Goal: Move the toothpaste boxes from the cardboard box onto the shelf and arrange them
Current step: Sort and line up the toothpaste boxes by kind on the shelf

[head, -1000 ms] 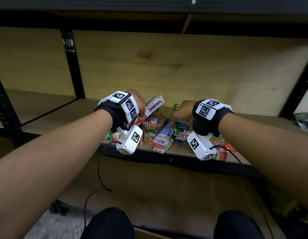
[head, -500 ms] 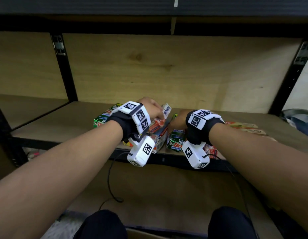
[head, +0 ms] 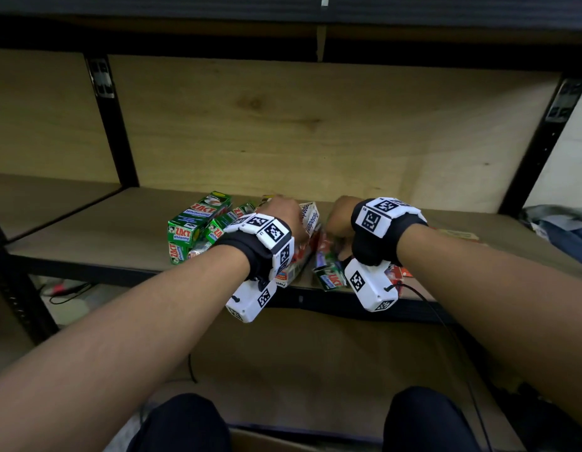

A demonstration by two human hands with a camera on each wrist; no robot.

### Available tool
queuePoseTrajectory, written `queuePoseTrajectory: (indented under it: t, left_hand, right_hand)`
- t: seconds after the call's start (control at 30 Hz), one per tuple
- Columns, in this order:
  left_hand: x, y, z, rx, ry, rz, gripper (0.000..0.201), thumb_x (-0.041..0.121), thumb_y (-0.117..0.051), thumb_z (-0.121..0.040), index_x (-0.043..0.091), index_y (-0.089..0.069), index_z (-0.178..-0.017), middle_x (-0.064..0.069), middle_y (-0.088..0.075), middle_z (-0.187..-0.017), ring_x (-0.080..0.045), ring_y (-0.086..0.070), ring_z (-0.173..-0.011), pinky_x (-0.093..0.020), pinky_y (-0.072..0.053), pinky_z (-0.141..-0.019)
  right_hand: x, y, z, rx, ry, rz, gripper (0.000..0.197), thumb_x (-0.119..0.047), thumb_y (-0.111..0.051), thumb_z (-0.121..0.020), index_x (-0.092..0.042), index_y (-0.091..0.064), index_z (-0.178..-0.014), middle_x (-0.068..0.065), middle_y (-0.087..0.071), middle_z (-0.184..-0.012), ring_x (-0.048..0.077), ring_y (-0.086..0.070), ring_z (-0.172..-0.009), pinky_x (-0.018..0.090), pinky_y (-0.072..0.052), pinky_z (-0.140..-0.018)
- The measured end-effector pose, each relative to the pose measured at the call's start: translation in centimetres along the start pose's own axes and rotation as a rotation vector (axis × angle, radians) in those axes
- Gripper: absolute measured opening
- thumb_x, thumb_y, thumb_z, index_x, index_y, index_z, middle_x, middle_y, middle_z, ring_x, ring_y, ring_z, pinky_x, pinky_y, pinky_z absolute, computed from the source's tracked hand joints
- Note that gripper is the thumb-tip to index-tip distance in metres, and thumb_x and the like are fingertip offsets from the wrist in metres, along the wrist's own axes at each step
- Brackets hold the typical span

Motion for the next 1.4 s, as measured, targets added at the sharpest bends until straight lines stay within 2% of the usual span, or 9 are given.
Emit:
queuePoseTrajectory:
  t: [0.1, 0.37, 0.5, 0.67, 0.8, 0.9, 1.1, 1.27, 1.4]
  left_hand:
    - [-0.8, 0.8, 0.2, 0.020, -0.002, 0.080, 0.033, 0.040, -0.067, -0.085, 0.011, -0.076, -0.099, -0.007, -0.072, -0.103, -0.024, -0.067, -0.092, -0.032, -0.056, -0.082]
    - [-7.5, 5.1, 1.1, 0.165, 0.075, 0.199, 0.014, 0.032, -0.059, -0.088, 0.026, -0.071, -0.090, 0.005, -0.069, -0.104, -0.018, -0.064, -0.091, -0.030, -0.055, -0.084]
    - [-11.1, 4.9, 2.0, 0.095, 0.129, 0.066, 0.017, 0.038, -0.066, -0.085, 0.027, -0.069, -0.098, 0.002, -0.068, -0.108, -0.020, -0.063, -0.095, -0.029, -0.053, -0.083]
    - [-12.3, 4.2, 3.1, 0.001, 0.065, 0.008, 0.033, 0.038, -0.063, -0.090, 0.022, -0.067, -0.118, 0.001, -0.065, -0.119, -0.019, -0.061, -0.104, -0.026, -0.049, -0.084]
    - [-12.7, 3.4, 3.2, -0.026, 0.042, -0.026, 0.043, 0.042, -0.068, -0.086, 0.023, -0.063, -0.124, 0.000, -0.064, -0.122, -0.020, -0.061, -0.105, -0.025, -0.047, -0.079]
    - [-12.9, 2.8, 3.3, -0.044, 0.028, -0.047, 0.053, 0.042, -0.072, -0.083, 0.024, -0.057, -0.131, -0.001, -0.062, -0.126, -0.022, -0.060, -0.108, -0.026, -0.046, -0.079]
    - [-12.4, 2.7, 3.0, -0.011, -0.007, -0.144, 0.057, 0.044, -0.076, -0.077, 0.027, -0.057, -0.128, -0.006, -0.065, -0.113, -0.022, -0.059, -0.091, -0.026, -0.045, -0.069]
    - [-11.9, 2.7, 2.5, 0.011, -0.006, -0.180, 0.051, 0.044, -0.077, -0.076, 0.024, -0.061, -0.120, -0.006, -0.067, -0.106, -0.023, -0.060, -0.086, -0.027, -0.046, -0.067]
    - [-11.8, 2.9, 2.3, 0.014, 0.025, -0.191, 0.045, 0.039, -0.074, -0.081, 0.019, -0.064, -0.120, -0.009, -0.066, -0.109, -0.026, -0.062, -0.089, -0.030, -0.049, -0.069]
  right_hand:
    - [-1.5, 1.5, 6.5, 0.109, 0.090, -0.248, 0.018, -0.006, -0.076, -0.081, -0.014, -0.059, -0.082, 0.005, -0.063, -0.082, 0.015, -0.061, -0.064, 0.016, -0.050, -0.041]
    - [-3.8, 4.2, 7.0, 0.301, 0.068, -0.249, 0.025, -0.020, -0.054, -0.095, 0.000, -0.068, -0.097, 0.015, -0.071, -0.097, 0.033, -0.072, -0.093, 0.044, -0.059, -0.086]
    - [-6.7, 4.0, 6.1, 0.289, 0.100, -0.238, 0.028, -0.028, -0.054, -0.096, -0.003, -0.064, -0.091, 0.013, -0.067, -0.092, 0.033, -0.071, -0.094, 0.041, -0.059, -0.084]
    - [-11.2, 3.1, 4.8, 0.248, 0.162, -0.230, 0.026, -0.036, -0.059, -0.088, -0.013, -0.055, -0.075, 0.008, -0.061, -0.074, 0.030, -0.072, -0.075, 0.031, -0.051, -0.059]
    - [-12.9, 1.0, -1.6, 0.200, 0.116, -0.130, 0.045, -0.050, -0.065, -0.073, -0.009, -0.067, -0.090, 0.014, -0.070, -0.089, 0.033, -0.066, -0.072, 0.049, -0.056, -0.074]
    - [-13.8, 1.0, 1.1, 0.190, 0.135, -0.149, 0.043, -0.056, -0.066, -0.075, -0.014, -0.056, -0.071, 0.004, -0.055, -0.068, 0.024, -0.051, -0.060, 0.030, -0.043, -0.061]
    - [-13.7, 0.9, 1.3, 0.168, 0.144, -0.235, 0.043, -0.062, -0.065, -0.074, -0.019, -0.058, -0.074, 0.002, -0.057, -0.067, 0.023, -0.052, -0.059, 0.031, -0.045, -0.059]
    - [-13.6, 0.7, 1.3, 0.177, 0.182, -0.329, 0.054, -0.064, -0.068, -0.062, -0.014, -0.064, -0.081, 0.004, -0.068, -0.077, 0.024, -0.069, -0.065, 0.041, -0.061, -0.077]
    - [-13.1, 0.9, 1.9, 0.182, 0.183, -0.367, 0.045, -0.058, -0.067, -0.071, -0.014, -0.060, -0.077, 0.004, -0.065, -0.077, 0.024, -0.069, -0.066, 0.036, -0.058, -0.071]
Point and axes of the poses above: each hand's wrist, its own z-axis away from the middle knuckle, its own y-axis out of the back of the hand, x = y × z, the point moved 9 cm from there along -z, towards the middle knuckle
